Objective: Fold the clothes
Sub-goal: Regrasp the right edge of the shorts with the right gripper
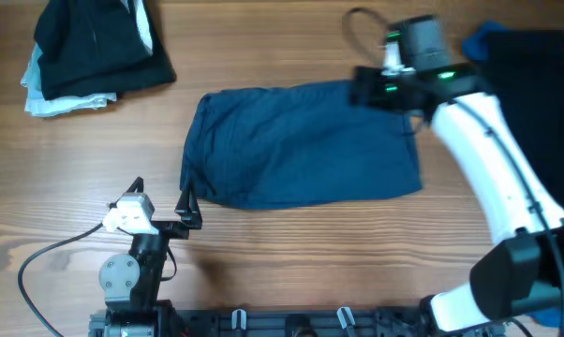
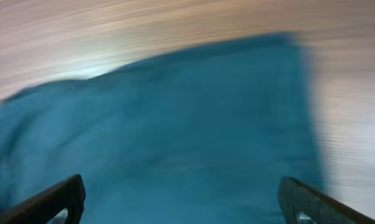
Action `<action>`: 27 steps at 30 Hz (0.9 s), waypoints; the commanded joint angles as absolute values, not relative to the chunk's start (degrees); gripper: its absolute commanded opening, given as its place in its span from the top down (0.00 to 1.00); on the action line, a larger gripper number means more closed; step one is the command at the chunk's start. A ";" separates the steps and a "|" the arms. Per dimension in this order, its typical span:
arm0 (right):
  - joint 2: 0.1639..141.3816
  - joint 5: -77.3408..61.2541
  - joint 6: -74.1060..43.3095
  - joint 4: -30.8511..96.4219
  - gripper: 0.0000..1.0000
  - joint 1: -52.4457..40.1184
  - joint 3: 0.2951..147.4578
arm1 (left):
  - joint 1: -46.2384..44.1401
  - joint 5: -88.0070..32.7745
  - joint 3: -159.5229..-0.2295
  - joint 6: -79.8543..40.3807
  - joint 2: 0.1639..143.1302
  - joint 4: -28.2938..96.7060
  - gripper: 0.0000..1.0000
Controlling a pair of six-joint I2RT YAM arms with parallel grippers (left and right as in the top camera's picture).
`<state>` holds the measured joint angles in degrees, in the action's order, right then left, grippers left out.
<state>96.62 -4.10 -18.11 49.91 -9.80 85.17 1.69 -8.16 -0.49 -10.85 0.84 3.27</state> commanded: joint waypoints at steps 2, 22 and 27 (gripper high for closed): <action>100.38 -19.07 -0.32 51.16 0.00 3.36 84.62 | 2.11 -7.84 -0.32 -10.76 0.54 3.68 0.00; 119.17 -35.62 17.87 53.60 0.02 14.85 84.62 | 2.11 -7.84 -0.32 -10.76 0.56 3.68 0.00; 118.63 -35.62 9.58 53.36 0.01 14.85 84.64 | 2.11 -7.84 -0.32 -10.76 0.56 3.66 0.00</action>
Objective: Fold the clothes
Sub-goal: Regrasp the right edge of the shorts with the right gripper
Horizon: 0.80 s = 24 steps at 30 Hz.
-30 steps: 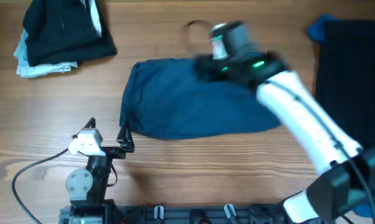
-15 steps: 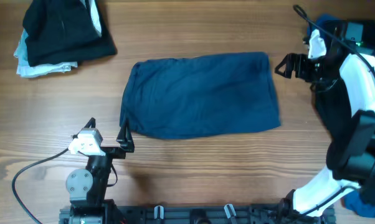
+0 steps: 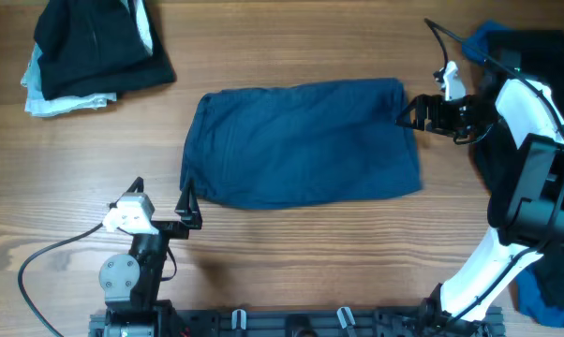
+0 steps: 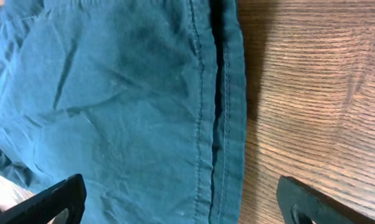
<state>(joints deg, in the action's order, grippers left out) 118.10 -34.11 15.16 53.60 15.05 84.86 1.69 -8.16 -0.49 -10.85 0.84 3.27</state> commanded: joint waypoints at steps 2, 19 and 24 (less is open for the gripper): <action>117.56 -35.64 6.74 52.80 0.03 14.85 84.64 | 2.11 -7.84 -0.32 -10.79 0.56 3.66 0.00; 79.94 -26.89 -4.71 59.37 0.00 2.52 84.64 | 2.11 -7.84 -0.32 -10.79 0.56 3.57 0.00; 76.31 -26.85 -4.84 66.08 0.00 -4.73 84.62 | 2.09 -16.10 -0.32 -14.79 0.56 1.74 0.00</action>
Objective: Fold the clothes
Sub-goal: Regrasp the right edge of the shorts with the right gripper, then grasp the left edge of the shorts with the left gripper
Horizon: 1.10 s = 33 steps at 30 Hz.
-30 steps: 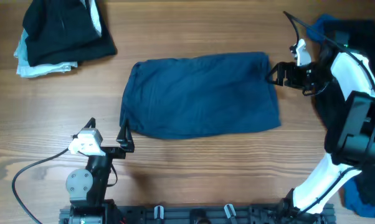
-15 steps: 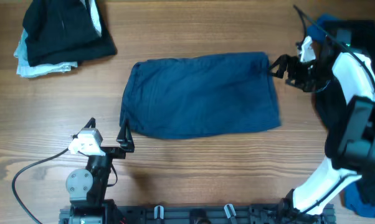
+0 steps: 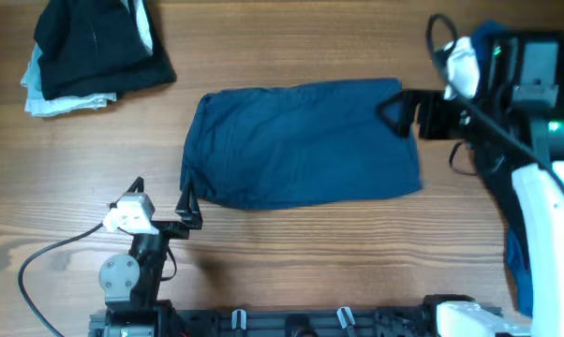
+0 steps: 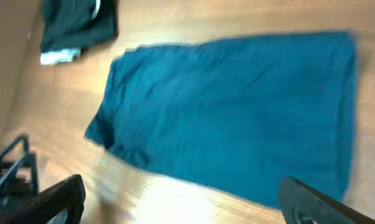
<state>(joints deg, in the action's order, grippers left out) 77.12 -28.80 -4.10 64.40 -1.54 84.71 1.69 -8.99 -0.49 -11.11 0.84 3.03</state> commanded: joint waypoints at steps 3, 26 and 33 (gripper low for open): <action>76.40 -26.26 -4.60 66.92 0.00 -6.72 84.62 | 2.11 -30.17 -0.34 -18.52 0.56 -6.57 0.00; 76.40 -26.26 -4.12 66.89 0.00 -6.94 84.62 | 2.17 -17.54 -58.00 -0.21 75.68 38.15 0.00; 76.40 -24.97 -2.92 66.96 0.00 -6.94 84.62 | 3.51 -15.35 -58.00 3.57 90.21 30.83 0.00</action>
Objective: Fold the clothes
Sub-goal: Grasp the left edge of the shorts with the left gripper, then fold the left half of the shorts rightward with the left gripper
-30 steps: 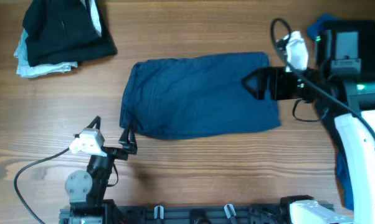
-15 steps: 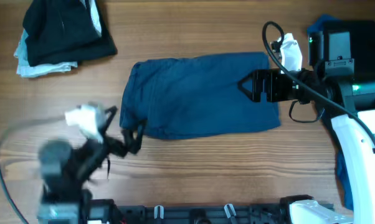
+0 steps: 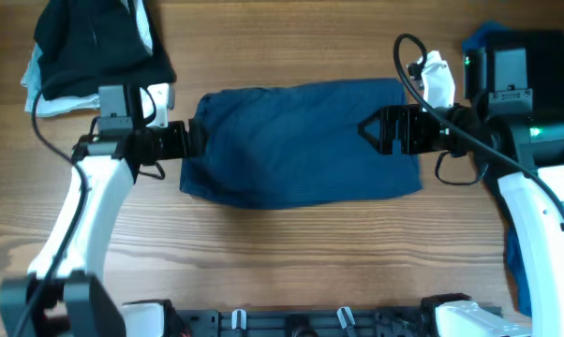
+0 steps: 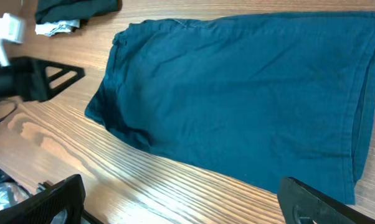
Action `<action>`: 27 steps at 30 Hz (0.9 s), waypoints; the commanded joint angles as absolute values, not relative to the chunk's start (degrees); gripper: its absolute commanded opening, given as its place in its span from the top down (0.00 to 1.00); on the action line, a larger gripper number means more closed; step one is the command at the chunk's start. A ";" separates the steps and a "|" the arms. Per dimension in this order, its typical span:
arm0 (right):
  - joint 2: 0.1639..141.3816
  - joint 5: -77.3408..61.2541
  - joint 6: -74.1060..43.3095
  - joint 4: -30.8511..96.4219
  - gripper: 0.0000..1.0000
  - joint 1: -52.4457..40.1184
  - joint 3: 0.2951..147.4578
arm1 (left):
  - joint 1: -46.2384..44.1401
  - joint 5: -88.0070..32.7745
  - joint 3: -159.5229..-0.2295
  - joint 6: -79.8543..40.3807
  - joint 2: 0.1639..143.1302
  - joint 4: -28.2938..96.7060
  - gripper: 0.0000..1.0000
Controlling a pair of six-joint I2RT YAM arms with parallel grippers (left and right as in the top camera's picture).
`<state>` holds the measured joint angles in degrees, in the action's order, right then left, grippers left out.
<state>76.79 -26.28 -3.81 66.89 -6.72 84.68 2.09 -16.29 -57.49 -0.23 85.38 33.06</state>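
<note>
Dark blue shorts point(image 3: 301, 140) lie flat across the middle of the wooden table, folded lengthwise; the right wrist view shows them whole point(image 4: 237, 93). My left gripper point(image 3: 194, 140) is at their left edge, open and pointing right. The right wrist view shows that gripper point(image 4: 81, 73) just short of the cloth. My right gripper point(image 3: 364, 129) hovers open over the right part of the shorts and points left. In its own view the right gripper point(image 4: 180, 180) is spread wide with nothing between its fingers.
A pile of black clothes with a white piece point(image 3: 90, 47) lies at the back left, also seen in the right wrist view point(image 4: 75, 9). More dark and blue clothes point(image 3: 544, 56) lie at the far right, behind the right arm. Bare wood point(image 3: 282, 262) runs along the front.
My left arm has left its parked spot at the front left and now reaches the shorts' left edge. My right gripper has shifted left, from the right edge to above the cloth.
My right gripper was open over the shorts' back right corner, then low beside their right edge, then higher at that edge. The left arm stayed parked throughout. Now both grippers are at opposite ends of the shorts, which have kept their shape.
</note>
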 commanded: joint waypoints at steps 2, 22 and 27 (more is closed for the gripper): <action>76.40 -24.97 -2.92 66.98 0.00 -6.94 84.62 | 4.86 -19.97 -58.00 6.20 93.89 29.98 0.00; 77.06 -24.97 -2.94 66.78 0.00 -6.94 84.62 | 7.25 -39.53 -57.98 11.55 109.73 25.82 0.49; 77.41 -24.97 -2.94 66.92 0.00 -6.94 84.62 | 5.74 -40.25 -57.98 10.07 109.75 27.20 0.52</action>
